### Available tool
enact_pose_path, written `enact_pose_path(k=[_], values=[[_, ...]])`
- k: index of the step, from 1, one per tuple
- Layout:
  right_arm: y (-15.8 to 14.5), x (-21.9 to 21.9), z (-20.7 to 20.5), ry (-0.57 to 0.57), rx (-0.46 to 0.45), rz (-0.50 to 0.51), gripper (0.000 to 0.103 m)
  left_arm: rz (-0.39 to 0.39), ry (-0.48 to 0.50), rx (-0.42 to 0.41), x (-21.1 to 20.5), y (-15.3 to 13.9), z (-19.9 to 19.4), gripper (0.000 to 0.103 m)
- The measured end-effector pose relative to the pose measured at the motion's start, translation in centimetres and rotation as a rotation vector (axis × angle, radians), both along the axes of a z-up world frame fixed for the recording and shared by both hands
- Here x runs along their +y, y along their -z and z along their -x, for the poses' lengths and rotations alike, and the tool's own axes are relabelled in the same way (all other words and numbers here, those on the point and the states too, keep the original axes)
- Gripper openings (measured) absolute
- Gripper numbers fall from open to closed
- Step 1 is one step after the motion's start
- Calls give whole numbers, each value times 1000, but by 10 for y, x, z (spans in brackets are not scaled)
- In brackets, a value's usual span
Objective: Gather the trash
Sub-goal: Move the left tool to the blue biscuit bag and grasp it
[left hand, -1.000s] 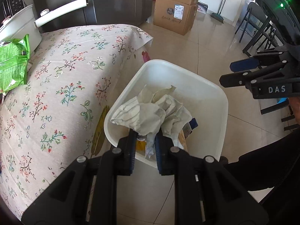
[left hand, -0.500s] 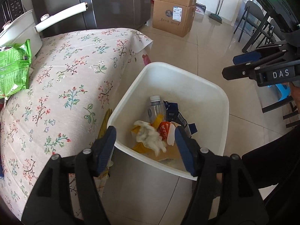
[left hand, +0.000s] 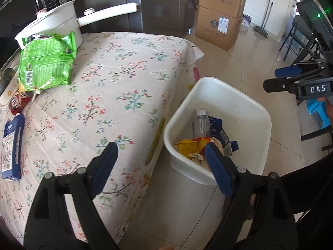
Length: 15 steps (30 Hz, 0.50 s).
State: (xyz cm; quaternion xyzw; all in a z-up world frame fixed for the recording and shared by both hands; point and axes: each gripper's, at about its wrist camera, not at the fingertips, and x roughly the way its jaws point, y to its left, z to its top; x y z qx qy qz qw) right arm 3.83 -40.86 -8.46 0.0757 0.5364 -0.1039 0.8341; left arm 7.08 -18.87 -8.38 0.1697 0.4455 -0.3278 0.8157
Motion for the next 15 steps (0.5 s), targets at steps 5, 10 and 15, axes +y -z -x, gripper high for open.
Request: enact_pose_path(k=[5, 10, 15], values=[[-9, 18, -19, -20, -34, -9, 77, -10, -107, -4, 38, -7, -23, 93], [-12, 44, -44, -63, -42, -11, 81, -45, -223, -25, 82, -12, -49, 99], [-15, 73, -69, -110, -51, -10, 83, -54, -341, -33, 128, -17, -79, 100]])
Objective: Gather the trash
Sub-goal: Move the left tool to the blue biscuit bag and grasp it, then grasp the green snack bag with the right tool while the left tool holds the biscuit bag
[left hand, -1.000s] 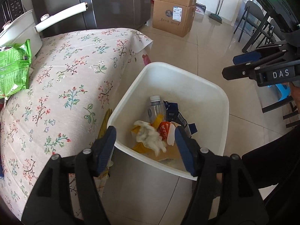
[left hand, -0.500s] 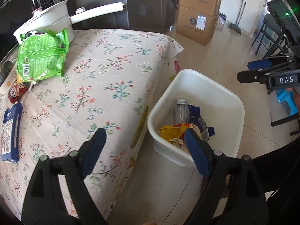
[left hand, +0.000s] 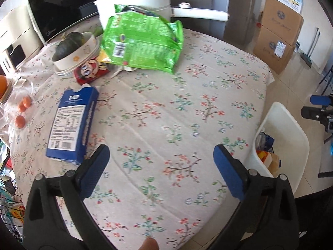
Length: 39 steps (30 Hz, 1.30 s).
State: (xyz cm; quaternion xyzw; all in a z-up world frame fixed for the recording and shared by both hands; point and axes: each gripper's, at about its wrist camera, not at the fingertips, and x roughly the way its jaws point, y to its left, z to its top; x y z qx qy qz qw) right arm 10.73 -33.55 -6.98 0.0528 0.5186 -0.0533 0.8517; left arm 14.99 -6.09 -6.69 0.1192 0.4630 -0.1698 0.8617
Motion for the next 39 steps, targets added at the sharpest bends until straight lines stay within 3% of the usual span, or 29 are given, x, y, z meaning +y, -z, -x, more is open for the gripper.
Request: enact_pose_path(k=[8, 12, 21, 29, 35, 39], values=[[-8, 38, -40, -29, -35, -49, 85, -53, -136, -17, 68, 6, -55, 100], [-6, 54, -57, -49, -27, -60, 85, -51, -208, 32, 100, 25, -84, 100], [3, 73, -77, -86, 2, -41, 85, -81, -256, 89, 118, 58, -112, 100], [8, 74, -78, -90, 17, -27, 85, 7, -324, 172, 139, 72, -124, 100], [6, 74, -82, -84, 1, -31, 85, 59, -343, 159, 149, 61, -116, 97], [1, 81, -99, -120, -58, -14, 85, 92, -341, 136, 153, 45, -104, 96]])
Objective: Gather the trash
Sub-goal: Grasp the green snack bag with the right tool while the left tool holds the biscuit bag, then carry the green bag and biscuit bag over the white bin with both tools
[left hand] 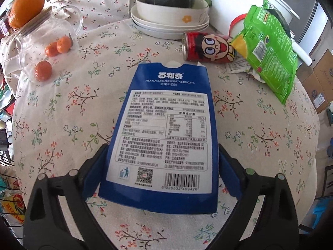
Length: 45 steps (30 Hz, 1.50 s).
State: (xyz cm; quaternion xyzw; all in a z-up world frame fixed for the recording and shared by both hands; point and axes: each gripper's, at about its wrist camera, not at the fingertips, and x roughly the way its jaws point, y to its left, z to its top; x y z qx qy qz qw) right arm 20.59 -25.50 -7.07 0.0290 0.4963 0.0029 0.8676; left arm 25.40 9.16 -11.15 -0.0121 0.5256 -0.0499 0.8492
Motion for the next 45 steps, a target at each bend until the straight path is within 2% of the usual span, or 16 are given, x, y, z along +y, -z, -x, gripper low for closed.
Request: enact_pose_path(k=[9, 13, 24, 26, 28, 29, 31, 34, 36, 45], values=[[5, 5, -70, -44, -116, -83, 85, 29, -3, -81, 4, -38, 25, 95], [20, 8, -102, -57, -150, -171, 85, 52, -18, -107, 11, -52, 36, 95], [53, 19, -163, -75, -184, -366, 85, 95, -41, -132, 17, -61, 36, 95], [57, 21, -167, -72, -185, -398, 80, 98, -42, -128, 16, -61, 36, 95], [59, 22, -168, -75, -184, -438, 52, 98, -39, -127, 16, -61, 36, 95], [58, 22, -167, -78, -183, -461, 45, 97, -38, -128, 16, -61, 36, 95], [57, 23, -162, -92, -184, -495, 19, 102, -36, -127, 17, -61, 38, 95], [48, 27, -149, -116, -187, -498, 10, 110, -39, -133, 18, -63, 41, 95], [38, 30, -138, -126, -199, -478, 8, 118, -41, -141, 19, -67, 44, 95], [-17, 23, -69, -135, -229, -377, 7, 141, 8, -176, 9, -80, 62, 95]])
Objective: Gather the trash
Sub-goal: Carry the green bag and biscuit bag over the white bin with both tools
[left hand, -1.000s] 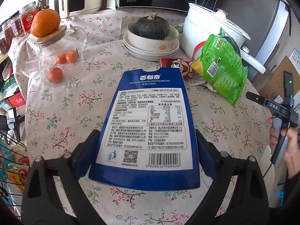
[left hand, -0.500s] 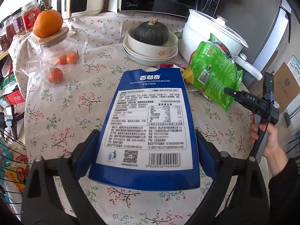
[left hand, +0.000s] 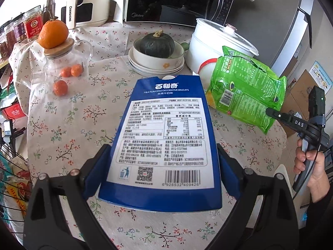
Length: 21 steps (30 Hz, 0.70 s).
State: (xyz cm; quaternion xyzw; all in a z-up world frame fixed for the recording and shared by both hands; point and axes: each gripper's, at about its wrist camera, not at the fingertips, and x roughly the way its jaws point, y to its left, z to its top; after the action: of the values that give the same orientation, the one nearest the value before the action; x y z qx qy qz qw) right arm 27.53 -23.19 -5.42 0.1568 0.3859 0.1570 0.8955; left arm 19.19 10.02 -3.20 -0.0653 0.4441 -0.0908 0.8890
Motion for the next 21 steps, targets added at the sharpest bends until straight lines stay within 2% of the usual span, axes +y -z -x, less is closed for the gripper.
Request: enact_pose_path(k=[9, 12, 21], values=[[-45, -30, 88, 86, -14, 128, 7, 9, 102, -37, -39, -11, 26, 95], [-50, -43, 118, 139, -3, 150, 7, 4, 152, -47, -58, -13, 37, 95], [-52, -85, 194, 295, 97, 306, 7, -32, 335, -51, -125, -8, 69, 95]])
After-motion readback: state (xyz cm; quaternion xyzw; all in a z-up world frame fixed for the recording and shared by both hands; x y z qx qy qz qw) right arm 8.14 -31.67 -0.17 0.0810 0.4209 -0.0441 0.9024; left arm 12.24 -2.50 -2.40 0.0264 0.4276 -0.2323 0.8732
